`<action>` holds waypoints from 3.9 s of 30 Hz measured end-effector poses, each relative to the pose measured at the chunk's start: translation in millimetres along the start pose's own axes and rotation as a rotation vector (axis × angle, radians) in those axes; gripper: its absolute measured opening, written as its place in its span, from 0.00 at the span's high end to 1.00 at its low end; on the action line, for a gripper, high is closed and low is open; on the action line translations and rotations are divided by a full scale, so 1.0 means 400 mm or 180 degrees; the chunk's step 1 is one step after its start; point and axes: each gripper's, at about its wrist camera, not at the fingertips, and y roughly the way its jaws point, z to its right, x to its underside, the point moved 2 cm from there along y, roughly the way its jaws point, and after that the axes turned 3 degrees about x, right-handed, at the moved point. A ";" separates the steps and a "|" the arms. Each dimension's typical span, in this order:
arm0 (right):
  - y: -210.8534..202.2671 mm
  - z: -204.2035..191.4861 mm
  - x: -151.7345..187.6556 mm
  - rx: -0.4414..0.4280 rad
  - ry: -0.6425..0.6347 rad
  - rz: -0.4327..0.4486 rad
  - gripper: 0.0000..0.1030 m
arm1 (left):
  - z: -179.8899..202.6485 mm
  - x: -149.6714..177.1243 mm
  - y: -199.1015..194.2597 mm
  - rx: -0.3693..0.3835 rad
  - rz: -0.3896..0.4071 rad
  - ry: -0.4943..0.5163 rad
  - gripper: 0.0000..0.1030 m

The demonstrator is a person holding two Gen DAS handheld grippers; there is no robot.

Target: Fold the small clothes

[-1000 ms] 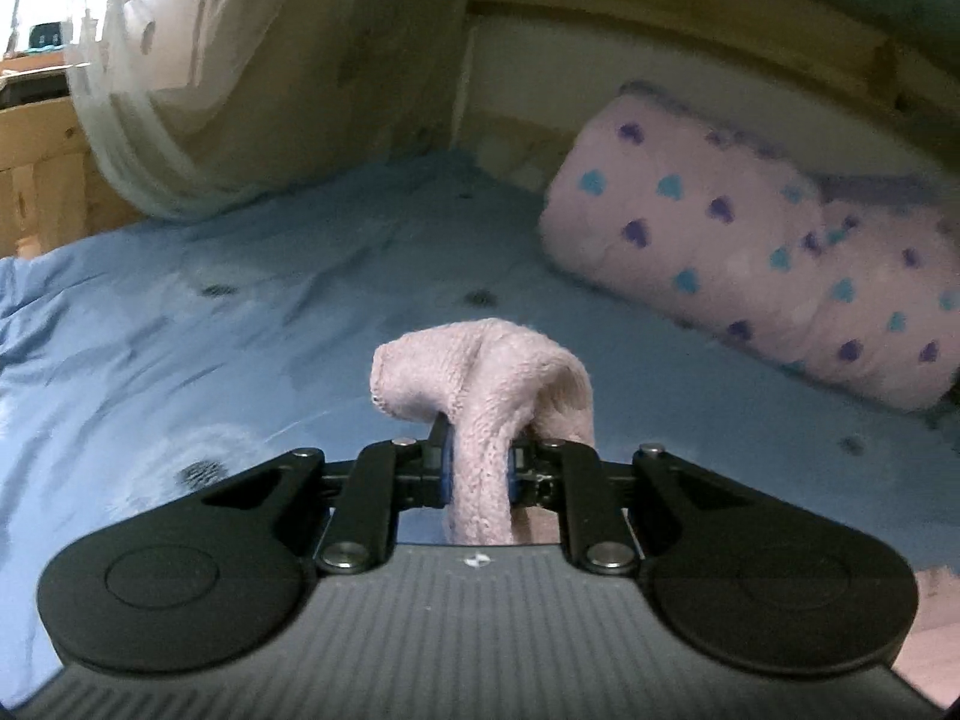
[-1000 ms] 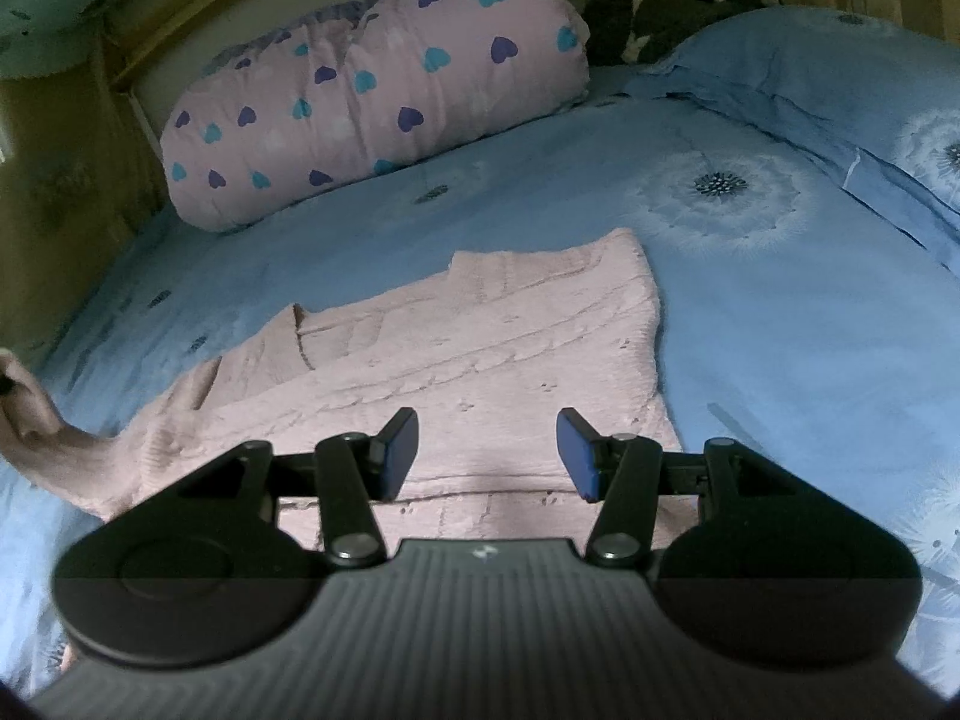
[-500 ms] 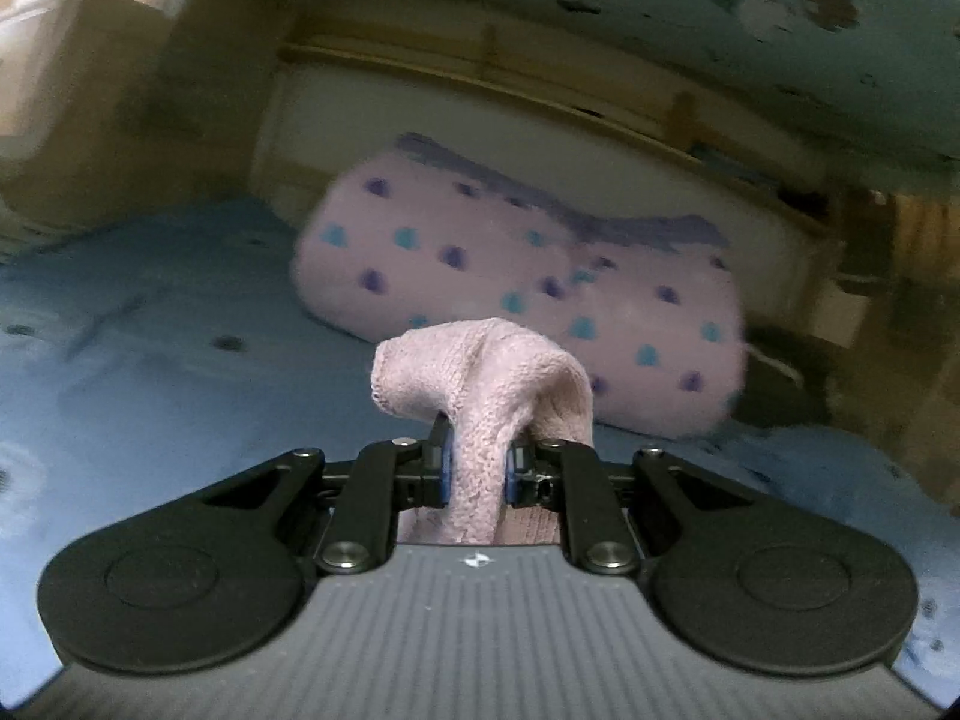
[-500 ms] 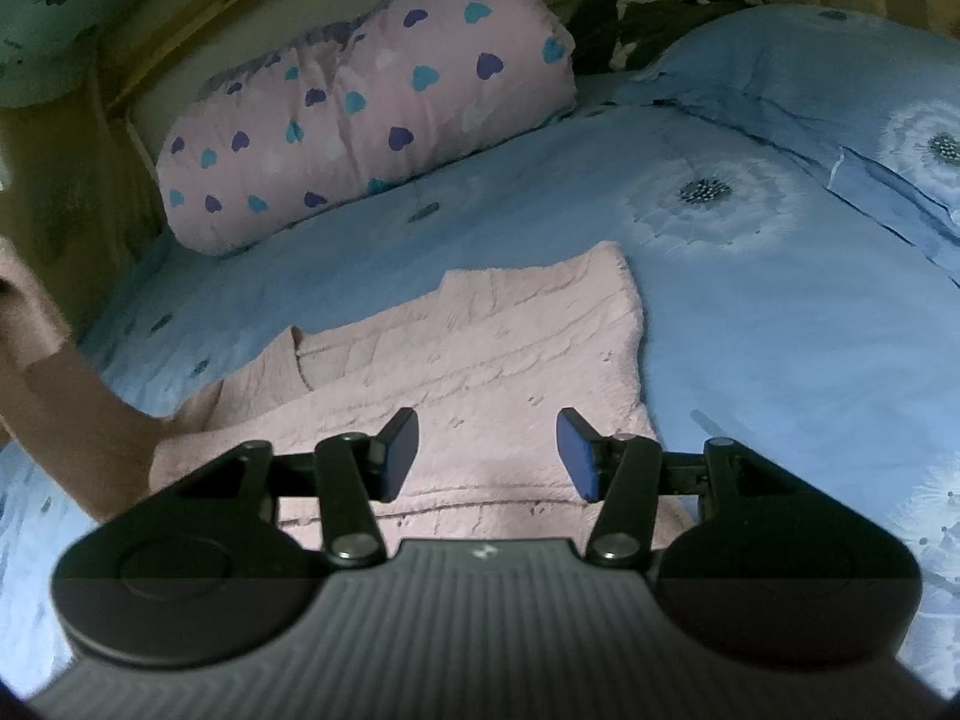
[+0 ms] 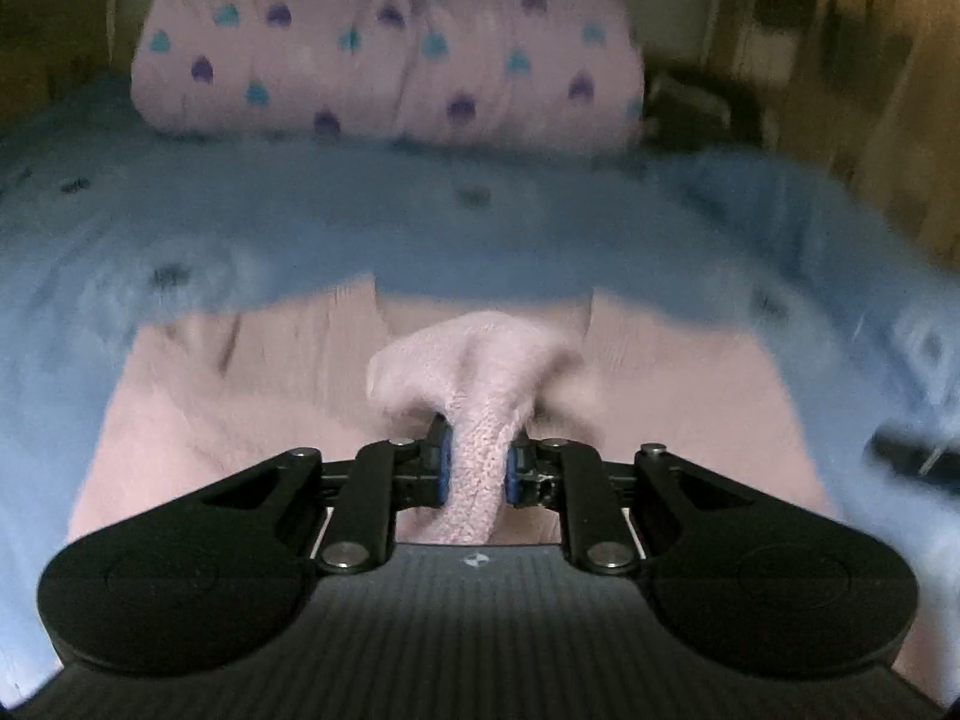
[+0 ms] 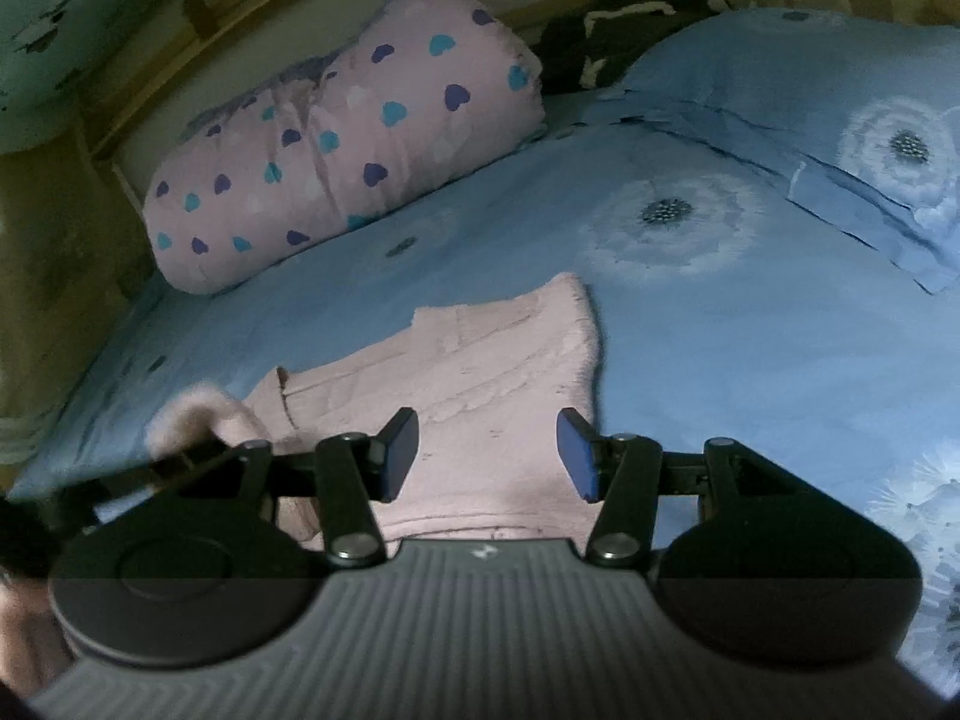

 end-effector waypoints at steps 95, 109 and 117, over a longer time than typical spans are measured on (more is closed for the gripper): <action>-0.012 -0.101 0.078 0.0029 -0.3462 -0.0688 0.49 | -0.222 0.053 -0.046 -0.0503 -0.0588 -0.0261 0.26; 0.128 -0.066 -0.075 -0.0181 -0.1600 -0.0582 0.51 | -0.220 0.050 -0.039 -0.0509 -0.0585 -0.0284 0.24; 0.198 -0.076 0.017 -0.0273 -0.1864 -0.1028 0.59 | -0.241 0.042 -0.050 -0.0460 -0.0530 -0.0431 0.24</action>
